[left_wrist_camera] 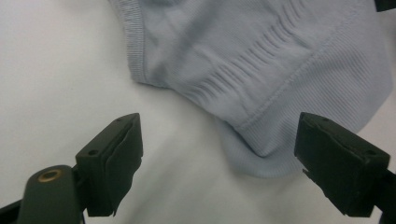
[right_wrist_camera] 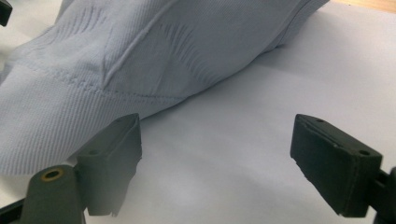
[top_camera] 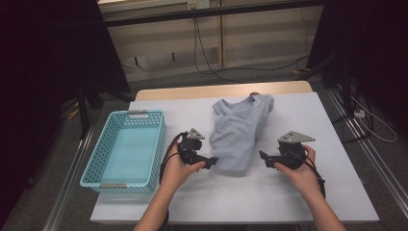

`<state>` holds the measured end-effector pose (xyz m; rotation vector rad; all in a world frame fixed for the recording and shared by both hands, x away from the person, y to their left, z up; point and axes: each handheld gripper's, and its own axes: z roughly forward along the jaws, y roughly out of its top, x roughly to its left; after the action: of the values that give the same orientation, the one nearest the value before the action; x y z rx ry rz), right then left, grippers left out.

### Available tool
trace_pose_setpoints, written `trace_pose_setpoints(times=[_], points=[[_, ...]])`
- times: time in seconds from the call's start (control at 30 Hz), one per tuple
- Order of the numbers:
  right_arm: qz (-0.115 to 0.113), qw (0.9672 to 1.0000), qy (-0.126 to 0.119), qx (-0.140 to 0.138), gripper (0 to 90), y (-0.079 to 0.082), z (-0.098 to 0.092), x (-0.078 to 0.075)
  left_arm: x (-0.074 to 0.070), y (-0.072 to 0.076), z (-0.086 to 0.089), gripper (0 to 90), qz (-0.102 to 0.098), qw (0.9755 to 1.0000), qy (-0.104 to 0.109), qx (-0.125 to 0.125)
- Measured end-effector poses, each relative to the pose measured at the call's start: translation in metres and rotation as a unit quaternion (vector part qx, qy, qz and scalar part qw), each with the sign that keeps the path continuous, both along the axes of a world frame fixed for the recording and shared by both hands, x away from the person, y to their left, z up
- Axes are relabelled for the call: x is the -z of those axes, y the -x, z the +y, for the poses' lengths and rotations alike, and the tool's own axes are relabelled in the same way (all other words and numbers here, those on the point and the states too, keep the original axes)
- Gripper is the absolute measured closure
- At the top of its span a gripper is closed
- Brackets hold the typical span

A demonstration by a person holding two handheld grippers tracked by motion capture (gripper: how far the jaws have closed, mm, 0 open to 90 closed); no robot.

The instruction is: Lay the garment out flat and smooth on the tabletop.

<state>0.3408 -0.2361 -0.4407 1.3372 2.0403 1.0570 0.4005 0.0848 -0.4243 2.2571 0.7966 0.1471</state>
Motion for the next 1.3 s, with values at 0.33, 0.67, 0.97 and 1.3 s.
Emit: trace_pose_setpoints(times=[0.33, 0.67, 0.97, 1.3], points=[[0.002, 1.0000, -0.003, -0.002, 16.2, 0.002, 0.000, 0.001, 0.002, 0.010, -0.002, 17.0, -0.005, 1.0000, -0.006, 0.005], [-0.001, 1.0000, -0.009, -0.002, 15.9, 0.004, -0.001, 0.000, 0.008, 0.014, -0.006, 18.3, -0.002, 0.9997, -0.018, 0.018], [0.000, 0.9999, -0.012, -0.002, 16.0, 0.004, -0.001, 0.000, 0.015, 0.013, -0.009, 24.4, -0.007, 0.9992, -0.029, 0.025], [0.001, 0.9999, -0.013, -0.003, 16.0, 0.005, -0.002, 0.000, 0.022, 0.012, -0.011, 36.1, -0.003, 0.9987, -0.032, 0.041]])
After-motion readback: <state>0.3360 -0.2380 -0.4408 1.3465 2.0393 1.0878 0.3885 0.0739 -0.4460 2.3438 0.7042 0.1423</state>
